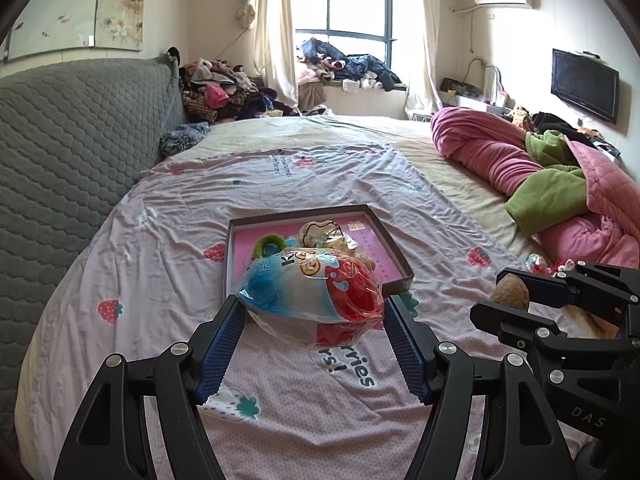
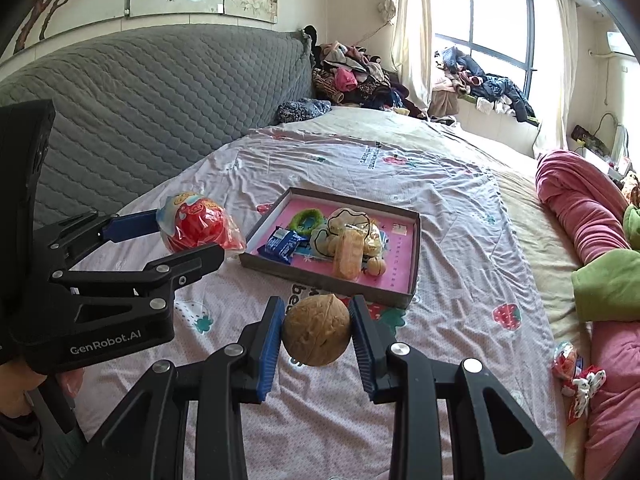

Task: Organize objects
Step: 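Carry the egg toy and walnut over the tray with both tools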

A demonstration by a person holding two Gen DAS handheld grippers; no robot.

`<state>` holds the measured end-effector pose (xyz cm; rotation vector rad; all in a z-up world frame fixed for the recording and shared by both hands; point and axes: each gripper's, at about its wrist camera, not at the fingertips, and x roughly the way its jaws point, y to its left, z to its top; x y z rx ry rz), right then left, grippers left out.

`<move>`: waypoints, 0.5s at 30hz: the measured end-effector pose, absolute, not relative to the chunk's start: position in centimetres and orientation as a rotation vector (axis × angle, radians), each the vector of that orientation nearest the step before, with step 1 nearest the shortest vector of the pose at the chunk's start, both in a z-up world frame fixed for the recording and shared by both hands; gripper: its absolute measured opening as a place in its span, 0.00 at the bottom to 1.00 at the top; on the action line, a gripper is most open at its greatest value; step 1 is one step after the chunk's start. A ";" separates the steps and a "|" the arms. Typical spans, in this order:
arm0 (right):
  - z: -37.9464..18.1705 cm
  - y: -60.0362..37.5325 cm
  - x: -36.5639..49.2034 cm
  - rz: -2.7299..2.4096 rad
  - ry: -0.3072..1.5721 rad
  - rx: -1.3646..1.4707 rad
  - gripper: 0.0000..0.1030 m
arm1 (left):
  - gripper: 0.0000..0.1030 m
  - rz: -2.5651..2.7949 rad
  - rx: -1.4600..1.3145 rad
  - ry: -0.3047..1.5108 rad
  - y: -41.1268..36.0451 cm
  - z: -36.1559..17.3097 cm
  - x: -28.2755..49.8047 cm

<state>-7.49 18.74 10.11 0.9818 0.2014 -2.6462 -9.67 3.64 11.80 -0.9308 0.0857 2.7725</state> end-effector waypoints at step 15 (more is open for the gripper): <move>10.7 18.9 -11.9 -2.652 0.229 0.971 0.33 | 0.70 2.782 -0.936 0.103 4.0 11.9 -14.0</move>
